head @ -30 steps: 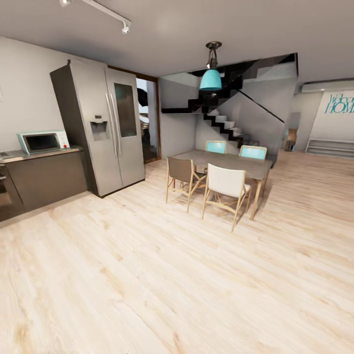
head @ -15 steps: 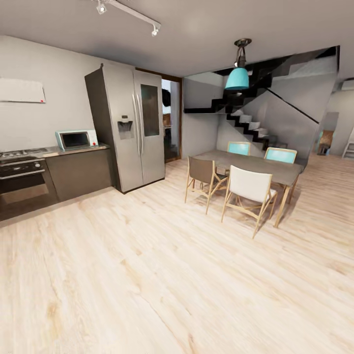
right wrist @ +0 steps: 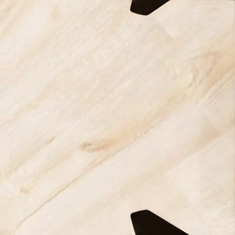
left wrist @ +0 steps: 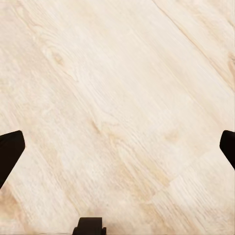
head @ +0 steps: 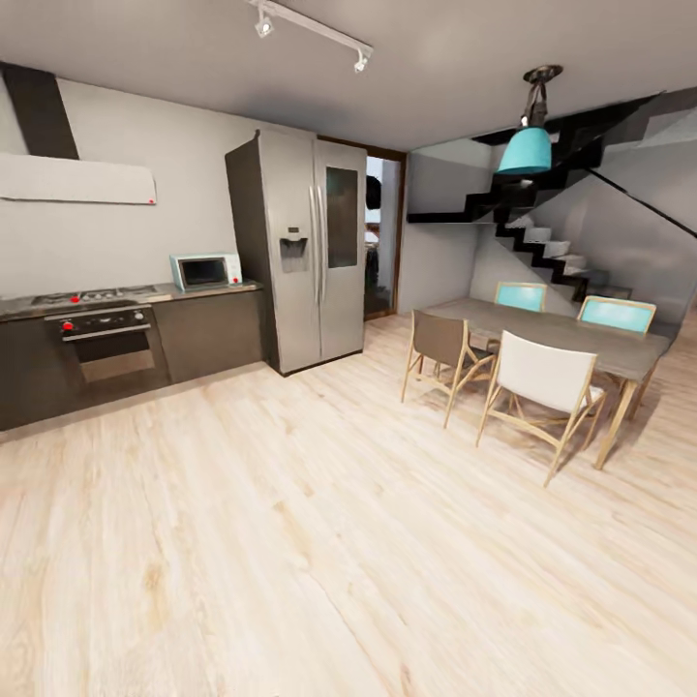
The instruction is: Pick up the poster from the kitchen countertop and hang it on one of the wall nails in the kitchen.
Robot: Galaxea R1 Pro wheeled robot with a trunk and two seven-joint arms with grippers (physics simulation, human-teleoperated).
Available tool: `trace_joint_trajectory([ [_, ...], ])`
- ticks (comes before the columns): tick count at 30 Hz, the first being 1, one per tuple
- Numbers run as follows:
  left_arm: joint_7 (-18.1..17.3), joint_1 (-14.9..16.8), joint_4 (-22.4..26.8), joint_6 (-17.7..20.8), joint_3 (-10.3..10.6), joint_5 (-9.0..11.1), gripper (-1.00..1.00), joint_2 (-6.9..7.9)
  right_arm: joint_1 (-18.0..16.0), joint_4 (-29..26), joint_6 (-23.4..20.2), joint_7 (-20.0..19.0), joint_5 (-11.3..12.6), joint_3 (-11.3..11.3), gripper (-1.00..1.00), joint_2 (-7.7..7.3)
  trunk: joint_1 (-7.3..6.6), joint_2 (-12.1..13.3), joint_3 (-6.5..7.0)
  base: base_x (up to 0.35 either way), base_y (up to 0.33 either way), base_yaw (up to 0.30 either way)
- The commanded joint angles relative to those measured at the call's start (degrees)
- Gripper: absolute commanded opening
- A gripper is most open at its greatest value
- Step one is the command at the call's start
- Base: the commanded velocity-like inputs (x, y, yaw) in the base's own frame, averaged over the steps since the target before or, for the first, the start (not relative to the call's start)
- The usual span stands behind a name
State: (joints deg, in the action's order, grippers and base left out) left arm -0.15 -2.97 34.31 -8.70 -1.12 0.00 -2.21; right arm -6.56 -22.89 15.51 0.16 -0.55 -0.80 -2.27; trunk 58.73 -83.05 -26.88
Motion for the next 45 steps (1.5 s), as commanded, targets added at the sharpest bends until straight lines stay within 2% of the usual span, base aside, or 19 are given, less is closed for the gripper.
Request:
trace_joint_trajectory([
  [1, 0.0, 0.0, 0.1, -0.1, -0.1, 0.0, 1.00, -0.04, 0.0, 0.0, 0.2, 0.0, -0.1, -0.1, 1.00, -0.02, 0.00, 0.0, -0.05, 0.000, 0.000, 0.288],
  [45, 0.1, 0.0, 0.1, -0.1, -0.1, -0.1, 1.00, -0.08, 0.0, 0.0, 0.2, 0.0, -0.1, -0.1, 1.00, -0.02, 0.00, 0.0, -0.08, 0.000, 0.000, 0.288],
])
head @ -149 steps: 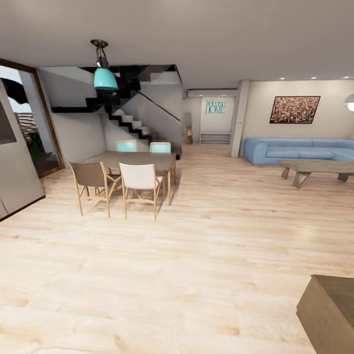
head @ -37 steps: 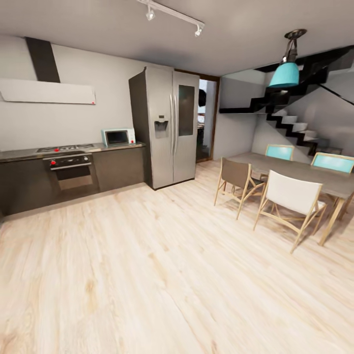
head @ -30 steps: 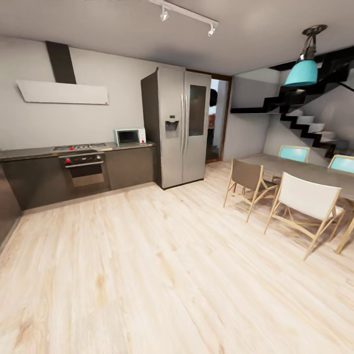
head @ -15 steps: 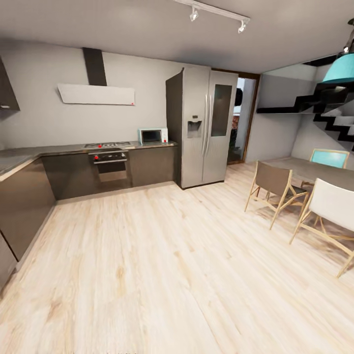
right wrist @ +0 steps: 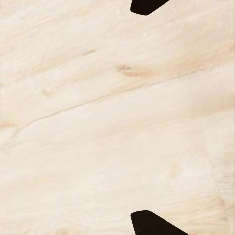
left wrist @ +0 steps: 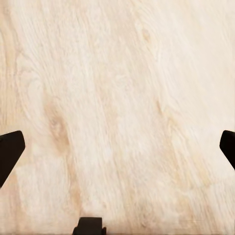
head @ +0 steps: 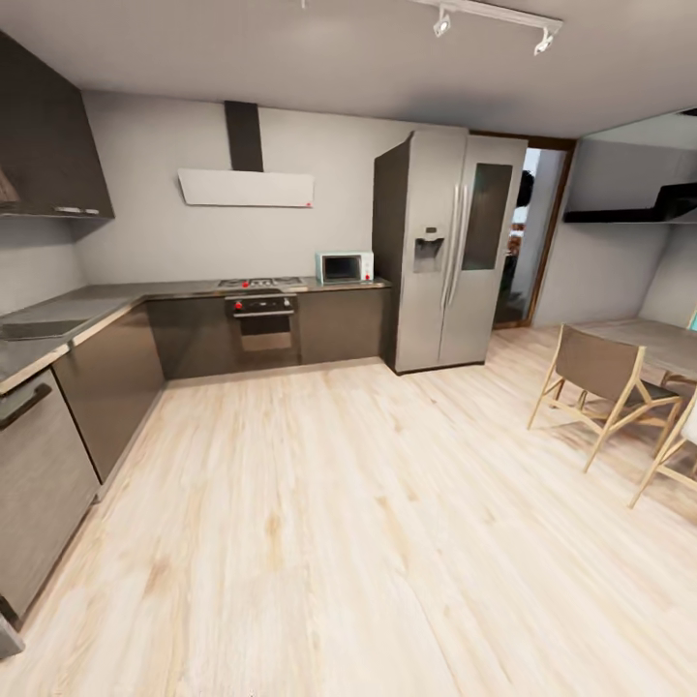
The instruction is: Pick up the poster from the kitchen countertop and hang it on one of the wall nails in the kitchen.
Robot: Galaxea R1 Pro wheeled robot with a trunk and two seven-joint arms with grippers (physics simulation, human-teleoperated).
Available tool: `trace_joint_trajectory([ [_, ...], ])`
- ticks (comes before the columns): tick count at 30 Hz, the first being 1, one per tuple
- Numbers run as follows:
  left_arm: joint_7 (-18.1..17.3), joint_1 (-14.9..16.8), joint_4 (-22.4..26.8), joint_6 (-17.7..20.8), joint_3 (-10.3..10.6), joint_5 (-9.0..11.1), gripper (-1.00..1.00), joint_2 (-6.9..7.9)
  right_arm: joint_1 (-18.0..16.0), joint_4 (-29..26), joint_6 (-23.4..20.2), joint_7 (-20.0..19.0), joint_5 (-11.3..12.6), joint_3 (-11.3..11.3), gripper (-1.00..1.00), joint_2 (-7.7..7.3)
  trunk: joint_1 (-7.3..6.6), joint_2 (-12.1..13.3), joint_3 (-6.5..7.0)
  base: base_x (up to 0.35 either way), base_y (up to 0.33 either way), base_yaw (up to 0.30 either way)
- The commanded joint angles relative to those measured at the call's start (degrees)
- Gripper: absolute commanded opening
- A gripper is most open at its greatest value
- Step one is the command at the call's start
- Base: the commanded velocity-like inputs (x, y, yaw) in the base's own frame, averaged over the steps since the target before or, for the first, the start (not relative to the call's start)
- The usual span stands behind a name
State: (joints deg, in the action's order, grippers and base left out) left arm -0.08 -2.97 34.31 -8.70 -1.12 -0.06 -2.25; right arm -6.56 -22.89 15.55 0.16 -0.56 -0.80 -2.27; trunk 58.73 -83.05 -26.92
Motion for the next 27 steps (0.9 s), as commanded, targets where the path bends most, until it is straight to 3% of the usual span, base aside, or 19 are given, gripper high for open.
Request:
trace_joint_trajectory([
  [1, 0.0, 0.0, 0.1, -0.1, -0.1, 0.0, 1.00, -0.04, 0.0, 0.0, 0.2, 0.0, -0.1, -0.1, 1.00, -0.02, 0.00, 0.0, -0.06, 0.000, 0.000, 0.285],
  [27, 0.0, 0.0, 0.1, 0.0, -0.1, 0.0, 1.00, -0.04, 0.0, 0.0, 0.1, 0.0, -0.1, -0.1, 1.00, -0.02, 0.00, 0.0, -0.76, 0.000, 0.000, 0.277],
])
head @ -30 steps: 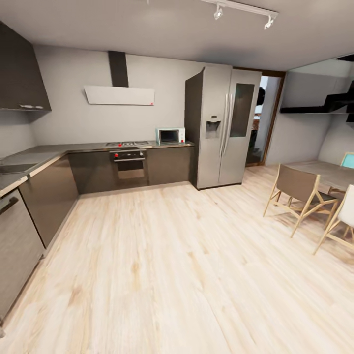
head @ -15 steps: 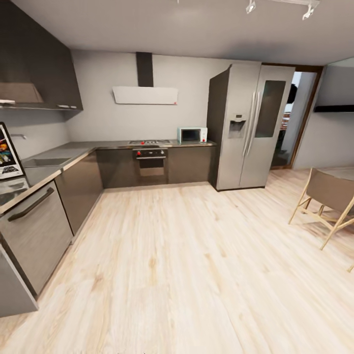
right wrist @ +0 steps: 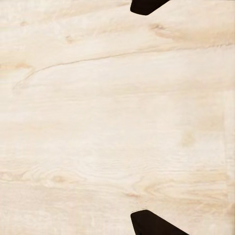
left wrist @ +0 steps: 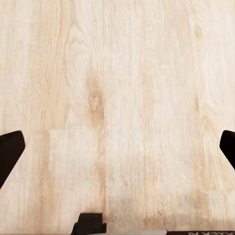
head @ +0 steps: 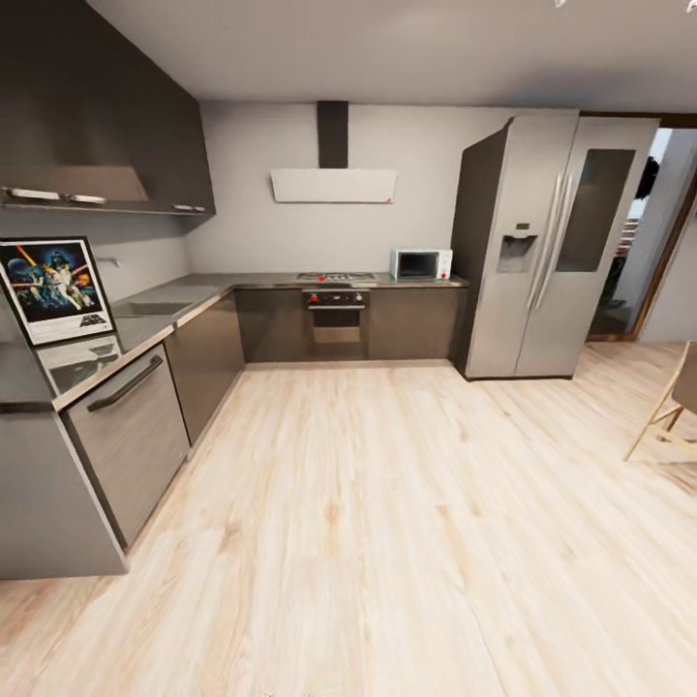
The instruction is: Pick up the poster from the kitchen countertop and hang it on one of the wall nails in the kitchen.
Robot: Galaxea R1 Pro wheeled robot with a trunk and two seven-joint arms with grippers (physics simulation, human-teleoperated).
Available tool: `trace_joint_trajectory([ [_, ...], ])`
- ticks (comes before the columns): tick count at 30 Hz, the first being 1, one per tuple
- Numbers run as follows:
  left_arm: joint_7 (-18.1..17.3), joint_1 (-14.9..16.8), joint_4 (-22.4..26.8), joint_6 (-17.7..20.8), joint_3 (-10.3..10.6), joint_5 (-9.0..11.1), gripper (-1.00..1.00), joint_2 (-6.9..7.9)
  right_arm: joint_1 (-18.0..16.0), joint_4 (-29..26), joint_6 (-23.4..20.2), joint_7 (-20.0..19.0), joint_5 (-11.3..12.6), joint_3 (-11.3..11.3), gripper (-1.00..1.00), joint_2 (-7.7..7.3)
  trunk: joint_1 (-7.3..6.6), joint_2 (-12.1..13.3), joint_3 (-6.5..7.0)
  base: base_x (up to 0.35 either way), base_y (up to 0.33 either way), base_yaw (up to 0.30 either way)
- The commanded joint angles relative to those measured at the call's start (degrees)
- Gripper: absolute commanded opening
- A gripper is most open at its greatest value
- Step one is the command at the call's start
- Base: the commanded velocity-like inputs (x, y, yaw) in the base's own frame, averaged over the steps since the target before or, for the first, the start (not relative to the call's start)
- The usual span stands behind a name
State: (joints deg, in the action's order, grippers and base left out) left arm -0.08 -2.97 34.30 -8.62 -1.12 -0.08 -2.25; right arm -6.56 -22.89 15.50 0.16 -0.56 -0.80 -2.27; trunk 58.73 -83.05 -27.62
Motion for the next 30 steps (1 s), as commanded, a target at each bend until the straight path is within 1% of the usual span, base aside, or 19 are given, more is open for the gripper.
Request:
trace_joint_trajectory([
  [1, 0.0, 0.0, 0.1, -0.1, -0.1, 0.0, 1.00, -0.02, 0.0, 0.0, 0.2, 0.0, -0.1, -0.1, 1.00, -0.04, 0.00, 0.0, -0.08, 0.000, 0.000, 0.272],
  [11, 0.0, 0.0, 0.1, -0.1, -0.1, 0.0, 1.00, -0.02, 0.0, 0.1, 0.2, 0.0, -0.1, -0.1, 1.00, -0.04, 0.00, 0.0, -0.38, 0.000, 0.000, 0.270],
  [14, 0.1, 0.0, 0.1, -0.1, -0.1, 0.0, 1.00, -0.03, 0.0, 0.1, 0.2, 0.0, -0.1, -0.1, 1.00, -0.04, 0.00, 0.0, -0.44, 0.049, -0.031, 0.170],
  [21, 0.1, 0.0, 0.1, -0.1, -0.2, 0.0, 1.00, -0.03, 0.0, 0.4, 0.1, 0.0, -0.1, -0.1, 1.00, -0.11, 0.00, 0.0, -0.46, 0.262, -0.078, 0.031],
  [30, 0.1, 0.0, 0.1, -0.1, -0.2, 0.0, 1.00, -0.04, 0.0, 1.5, 0.1, 0.0, -0.1, -0.1, 1.00, -0.12, 0.00, 0.0, -0.46, 0.325, -0.011, 0.002],
])
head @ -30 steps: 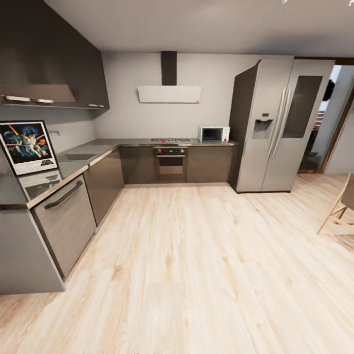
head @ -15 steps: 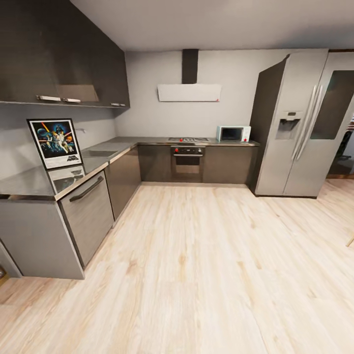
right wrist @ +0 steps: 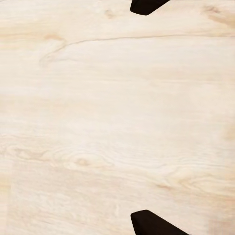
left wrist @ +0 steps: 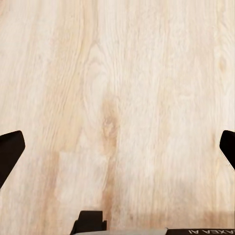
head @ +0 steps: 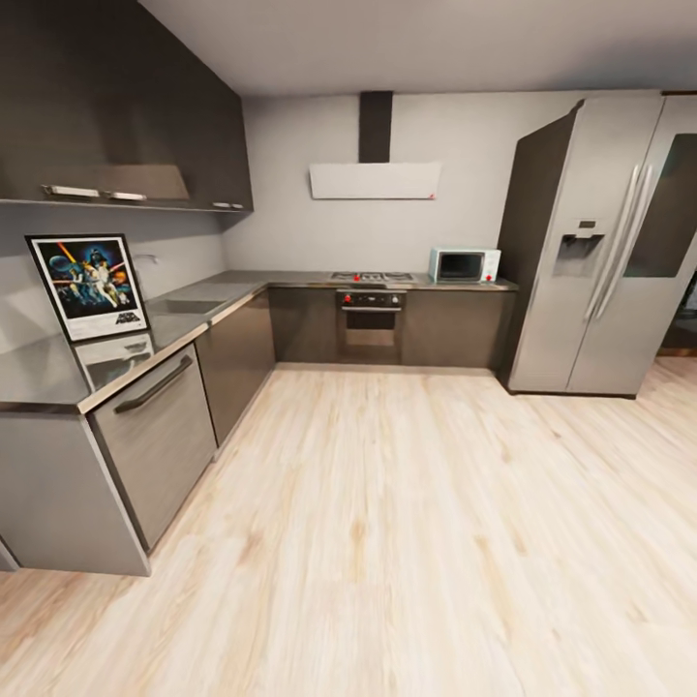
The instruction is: Pick up the poster from the kitchen countertop and hang it on one of the wall nails in the kitchen.
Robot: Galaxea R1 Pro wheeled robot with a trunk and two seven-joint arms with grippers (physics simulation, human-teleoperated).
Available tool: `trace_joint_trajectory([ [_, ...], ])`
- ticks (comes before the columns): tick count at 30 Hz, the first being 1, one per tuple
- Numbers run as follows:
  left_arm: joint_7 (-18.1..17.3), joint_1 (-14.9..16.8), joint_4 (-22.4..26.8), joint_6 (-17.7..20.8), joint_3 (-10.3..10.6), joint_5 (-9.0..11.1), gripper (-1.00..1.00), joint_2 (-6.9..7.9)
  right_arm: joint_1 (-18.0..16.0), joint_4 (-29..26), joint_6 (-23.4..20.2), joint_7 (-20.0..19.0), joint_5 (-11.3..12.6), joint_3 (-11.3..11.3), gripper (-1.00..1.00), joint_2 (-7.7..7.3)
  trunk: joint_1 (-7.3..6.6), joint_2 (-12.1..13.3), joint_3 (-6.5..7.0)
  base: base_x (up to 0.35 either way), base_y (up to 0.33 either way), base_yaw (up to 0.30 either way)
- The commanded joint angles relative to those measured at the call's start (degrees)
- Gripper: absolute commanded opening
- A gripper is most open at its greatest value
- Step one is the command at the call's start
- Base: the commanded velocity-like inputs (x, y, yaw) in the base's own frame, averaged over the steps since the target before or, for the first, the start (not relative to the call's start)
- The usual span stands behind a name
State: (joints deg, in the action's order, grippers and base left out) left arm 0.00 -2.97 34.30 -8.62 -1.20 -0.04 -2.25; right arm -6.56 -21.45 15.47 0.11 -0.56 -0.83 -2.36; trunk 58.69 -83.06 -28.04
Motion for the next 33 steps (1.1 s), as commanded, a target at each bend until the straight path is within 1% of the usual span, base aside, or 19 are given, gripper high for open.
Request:
trace_joint_trajectory([
  [1, 0.0, 0.0, 0.1, -0.1, -0.1, 0.0, 1.00, -0.04, 0.0, 0.1, 0.2, 0.0, -0.1, -0.1, 1.00, -0.03, 0.04, 0.0, -0.05, 0.333, -0.001, 0.000],
  [10, 0.0, 0.0, 0.0, -0.1, -0.1, 0.0, 1.00, -0.04, 0.0, 0.1, 0.2, -0.1, 0.0, -0.1, 1.00, -0.01, 0.04, 0.0, -0.05, 0.335, 0.000, 0.023],
  [22, 0.0, 0.0, 0.0, 0.0, -0.1, 0.0, 1.00, -0.04, 0.0, 0.2, 0.2, -0.1, 0.0, -0.1, 1.00, 0.00, 0.04, 0.0, -0.05, 0.335, 0.000, 0.203],
  [33, 0.0, 0.0, 0.0, 0.0, -0.1, 0.0, 1.00, -0.04, 0.0, 0.3, 0.1, -0.1, 0.0, -0.1, 1.00, -0.01, 0.04, 0.0, -0.05, 0.335, 0.000, 0.038],
])
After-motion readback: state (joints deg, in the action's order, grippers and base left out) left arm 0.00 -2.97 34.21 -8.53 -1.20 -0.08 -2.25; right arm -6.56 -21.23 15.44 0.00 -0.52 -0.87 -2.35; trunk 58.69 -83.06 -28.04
